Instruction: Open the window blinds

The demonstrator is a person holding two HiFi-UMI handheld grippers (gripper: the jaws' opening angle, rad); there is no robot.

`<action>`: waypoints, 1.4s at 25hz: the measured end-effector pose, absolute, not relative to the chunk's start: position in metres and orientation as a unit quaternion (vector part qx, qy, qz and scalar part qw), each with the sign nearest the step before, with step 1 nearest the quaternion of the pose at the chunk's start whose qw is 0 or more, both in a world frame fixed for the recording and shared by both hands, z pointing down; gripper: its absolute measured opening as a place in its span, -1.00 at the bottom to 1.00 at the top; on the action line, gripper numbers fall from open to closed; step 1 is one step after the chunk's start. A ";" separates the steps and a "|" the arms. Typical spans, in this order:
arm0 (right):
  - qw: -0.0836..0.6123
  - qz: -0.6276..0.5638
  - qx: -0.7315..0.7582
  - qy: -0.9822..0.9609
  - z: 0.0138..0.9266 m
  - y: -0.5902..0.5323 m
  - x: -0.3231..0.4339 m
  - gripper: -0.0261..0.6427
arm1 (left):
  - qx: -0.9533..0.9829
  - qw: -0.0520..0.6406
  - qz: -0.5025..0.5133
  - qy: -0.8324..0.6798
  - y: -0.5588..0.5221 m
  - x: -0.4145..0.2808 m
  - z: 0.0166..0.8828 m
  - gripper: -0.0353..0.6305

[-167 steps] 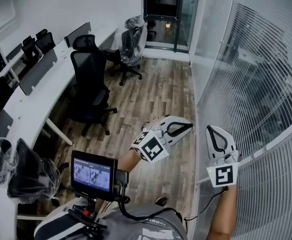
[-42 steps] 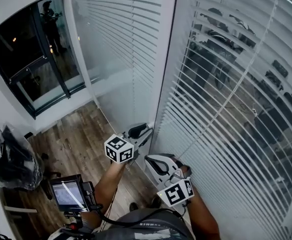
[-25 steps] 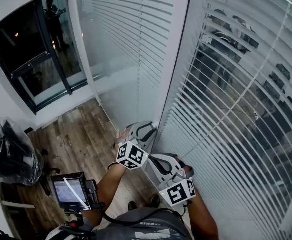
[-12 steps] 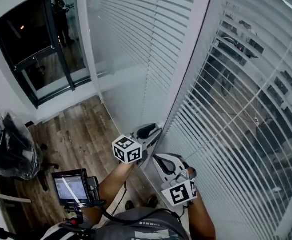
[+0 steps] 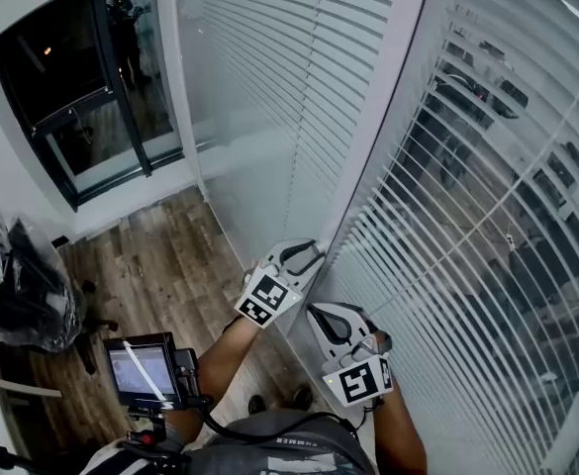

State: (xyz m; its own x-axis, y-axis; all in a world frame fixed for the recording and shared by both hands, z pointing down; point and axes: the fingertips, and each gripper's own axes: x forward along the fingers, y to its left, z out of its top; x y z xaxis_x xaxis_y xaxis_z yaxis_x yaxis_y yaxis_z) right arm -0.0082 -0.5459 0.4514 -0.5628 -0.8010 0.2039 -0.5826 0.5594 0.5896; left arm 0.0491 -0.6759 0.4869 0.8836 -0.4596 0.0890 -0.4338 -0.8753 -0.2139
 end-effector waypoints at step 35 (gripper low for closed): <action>0.236 -0.226 0.403 -0.855 0.453 -0.545 -0.009 -0.91 | -0.978 -0.039 0.013 0.206 -0.677 0.043 0.478 -0.52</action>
